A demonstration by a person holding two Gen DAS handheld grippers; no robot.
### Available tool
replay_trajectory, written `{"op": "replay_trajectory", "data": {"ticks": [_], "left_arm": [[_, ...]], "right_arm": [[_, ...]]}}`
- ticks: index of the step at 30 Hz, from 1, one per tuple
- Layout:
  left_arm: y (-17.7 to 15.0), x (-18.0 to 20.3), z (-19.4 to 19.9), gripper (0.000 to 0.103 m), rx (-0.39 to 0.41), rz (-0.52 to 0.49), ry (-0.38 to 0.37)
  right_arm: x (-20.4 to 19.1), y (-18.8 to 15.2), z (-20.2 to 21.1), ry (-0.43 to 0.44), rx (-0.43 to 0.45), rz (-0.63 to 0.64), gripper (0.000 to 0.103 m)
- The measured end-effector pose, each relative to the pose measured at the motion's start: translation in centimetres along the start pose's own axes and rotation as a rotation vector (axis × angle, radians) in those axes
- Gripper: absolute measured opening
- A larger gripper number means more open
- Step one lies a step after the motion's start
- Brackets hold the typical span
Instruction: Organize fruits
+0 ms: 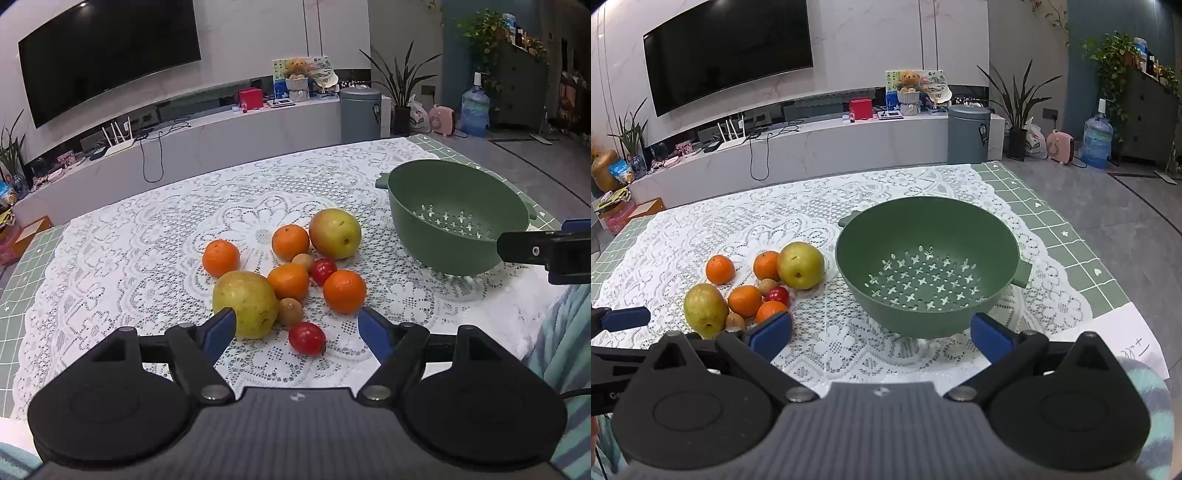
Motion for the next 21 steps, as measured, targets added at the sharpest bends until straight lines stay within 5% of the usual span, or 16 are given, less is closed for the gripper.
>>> {"op": "replay_trajectory", "data": {"ticks": [21], "left_arm": [[-0.22,0.21,0.5,0.088,-0.011,0.001,-0.011]], "right_arm": [[0.37,0.22,-0.73,-0.004,-0.034,-0.013,0.099]]}}
Point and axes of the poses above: each gripper's, at about its wrist camera, not at the fingertips, and z roughly against the way its jaws point, x to its right, y to its top, the point moved 10 cm from there along -z, roughly the way its jaws point, and after that the axes turned 2 degrees about -z, right-handed, at the moved point
